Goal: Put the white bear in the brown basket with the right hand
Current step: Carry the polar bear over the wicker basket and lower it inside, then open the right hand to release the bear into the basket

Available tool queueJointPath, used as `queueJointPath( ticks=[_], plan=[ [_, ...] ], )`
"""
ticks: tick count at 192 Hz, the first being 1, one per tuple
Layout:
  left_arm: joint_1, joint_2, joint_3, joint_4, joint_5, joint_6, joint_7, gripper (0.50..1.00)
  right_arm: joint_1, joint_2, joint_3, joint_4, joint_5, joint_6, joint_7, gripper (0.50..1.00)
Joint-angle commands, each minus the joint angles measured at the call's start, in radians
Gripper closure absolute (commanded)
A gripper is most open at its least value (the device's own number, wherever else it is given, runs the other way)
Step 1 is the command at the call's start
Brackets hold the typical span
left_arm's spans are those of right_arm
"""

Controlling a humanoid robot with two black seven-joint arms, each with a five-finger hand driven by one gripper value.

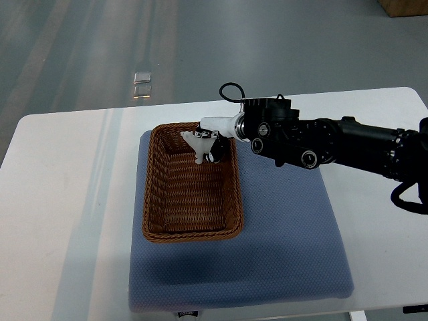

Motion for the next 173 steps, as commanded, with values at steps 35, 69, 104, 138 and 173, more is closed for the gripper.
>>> queueJointPath(
  ticks=[35, 69, 104, 138, 173],
  plan=[
    [0.0, 0.0, 0.0, 0.001, 0.0, 0.0, 0.0, 0.5, -0.002, 0.0, 0.002, 0.0, 0.002, -0.001, 0.002, 0.72],
    [0.0, 0.0, 0.0, 0.001, 0.0, 0.0, 0.001, 0.5, 0.007, 0.0, 0.012, 0.0, 0.003, -0.001, 0.002, 0.709],
    [0.0, 0.0, 0.0, 0.001, 0.0, 0.0, 0.0, 0.5, 0.03, 0.0, 0.014, 0.006, 0.012, 0.005, 0.0, 0.679],
    [0.0, 0.0, 0.0, 0.001, 0.0, 0.0, 0.001, 0.5, 0.064, 0.0, 0.043, 0.014, 0.025, 0.011, 0.0, 0.644],
    [0.0, 0.0, 0.0, 0.001, 0.0, 0.0, 0.001, 0.5, 0.077, 0.0, 0.114, 0.023, 0.025, 0.03, 0.002, 0.64]
  ],
)
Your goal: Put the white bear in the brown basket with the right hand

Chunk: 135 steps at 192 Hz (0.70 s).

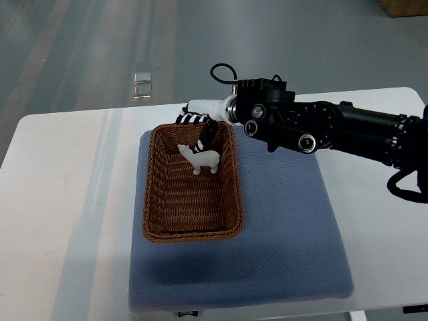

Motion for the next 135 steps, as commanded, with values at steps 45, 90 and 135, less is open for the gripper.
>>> queueJointPath(
  ticks=[45, 90, 135],
  plan=[
    [0.0, 0.0, 0.0, -0.003, 0.001, 0.0, 0.001, 0.5, -0.107, -0.104, 0.362, 0.0, 0.032, -0.003, 0.011, 0.636],
    [0.0, 0.0, 0.002, -0.005, 0.001, 0.0, 0.001, 0.5, -0.358, -0.117, 0.844, -0.009, 0.097, -0.123, 0.107, 0.63],
    [0.0, 0.0, 0.002, -0.009, 0.001, -0.001, 0.001, 0.5, -0.519, -0.091, 1.174, -0.044, 0.321, -0.219, 0.156, 0.581]
  ],
)
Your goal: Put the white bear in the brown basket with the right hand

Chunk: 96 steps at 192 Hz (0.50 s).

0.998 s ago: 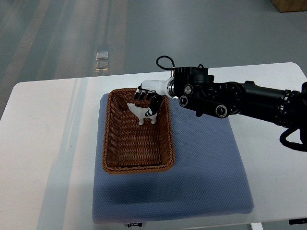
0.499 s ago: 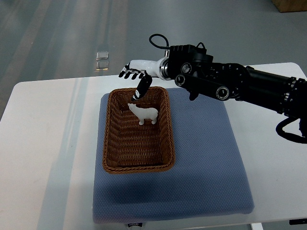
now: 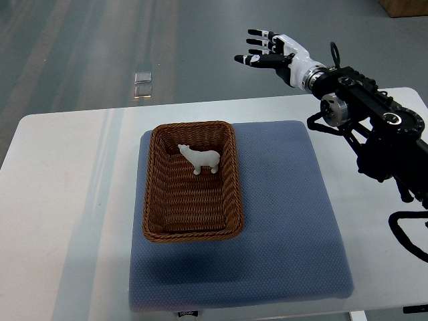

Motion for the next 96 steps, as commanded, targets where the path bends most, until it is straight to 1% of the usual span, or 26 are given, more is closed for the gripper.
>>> queueJointPath(
  ticks=[1, 18, 39, 56, 70, 84, 96],
  plan=[
    [0.0, 0.0, 0.0, -0.004, 0.0, -0.002, 0.0, 0.5, -0.06, 0.011, 0.124, -0.019, 0.121, -0.022, 0.023, 0.581],
    [0.0, 0.0, 0.001, -0.01, 0.0, 0.0, 0.0, 0.5, -0.093, 0.009, 0.175, -0.053, 0.231, -0.021, 0.055, 0.579],
    [0.0, 0.0, 0.001, -0.012, 0.001, -0.002, 0.0, 0.5, -0.116, 0.009, 0.182, -0.108, 0.369, -0.015, 0.128, 0.579],
    [0.0, 0.0, 0.001, -0.024, 0.001, 0.0, 0.0, 0.5, -0.125, 0.013, 0.179, -0.151, 0.41, -0.012, 0.181, 0.579],
    [0.0, 0.0, 0.001, -0.033, 0.0, 0.0, 0.0, 0.5, -0.125, 0.02, 0.178, -0.162, 0.414, -0.007, 0.216, 0.576],
    [0.0, 0.0, 0.001, -0.035, 0.001, 0.0, 0.0, 0.5, -0.126, 0.046, 0.182, -0.167, 0.414, 0.021, 0.251, 0.576],
    [0.0, 0.0, 0.001, -0.035, 0.001, 0.0, 0.0, 0.5, -0.135, 0.052, 0.184, -0.168, 0.415, 0.063, 0.273, 0.576]
  ],
)
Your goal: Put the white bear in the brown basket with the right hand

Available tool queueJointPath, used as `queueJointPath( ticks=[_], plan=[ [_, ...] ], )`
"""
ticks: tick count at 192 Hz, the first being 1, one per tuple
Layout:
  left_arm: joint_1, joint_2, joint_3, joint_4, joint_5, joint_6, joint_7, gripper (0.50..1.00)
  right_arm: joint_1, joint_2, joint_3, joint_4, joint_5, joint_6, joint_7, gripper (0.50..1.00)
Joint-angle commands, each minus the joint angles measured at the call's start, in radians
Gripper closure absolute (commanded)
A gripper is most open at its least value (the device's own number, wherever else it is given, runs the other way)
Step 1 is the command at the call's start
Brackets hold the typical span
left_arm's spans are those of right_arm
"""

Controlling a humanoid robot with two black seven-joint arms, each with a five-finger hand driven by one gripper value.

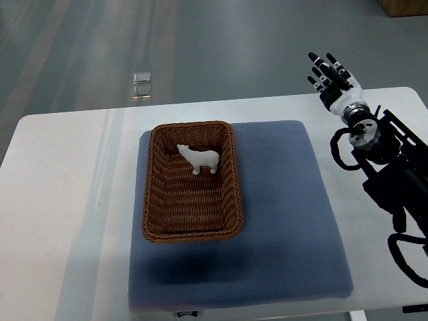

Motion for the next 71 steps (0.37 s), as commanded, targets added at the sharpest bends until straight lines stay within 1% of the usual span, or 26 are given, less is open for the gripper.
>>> queueJointPath(
  ticks=[1, 18, 27, 51, 71],
  plan=[
    [0.0, 0.0, 0.0, -0.002, 0.001, 0.001, 0.0, 0.5, -0.009, 0.015, 0.003, -0.005, 0.003, 0.049, 0.037, 0.576],
    [0.0, 0.0, -0.002, -0.004, -0.001, 0.001, 0.0, 0.5, -0.029, 0.032, 0.003, -0.003, 0.017, 0.117, 0.061, 0.579],
    [0.0, 0.0, -0.002, -0.004, -0.001, 0.001, 0.0, 0.5, -0.04, 0.038, 0.003, -0.005, 0.022, 0.135, 0.072, 0.576],
    [0.0, 0.0, -0.003, -0.005, -0.001, 0.001, 0.0, 0.5, -0.047, 0.041, 0.002, -0.005, 0.023, 0.148, 0.11, 0.579],
    [0.0, 0.0, -0.002, -0.005, -0.001, 0.001, 0.0, 0.5, -0.049, 0.044, 0.002, -0.005, 0.023, 0.146, 0.113, 0.579]
  ],
)
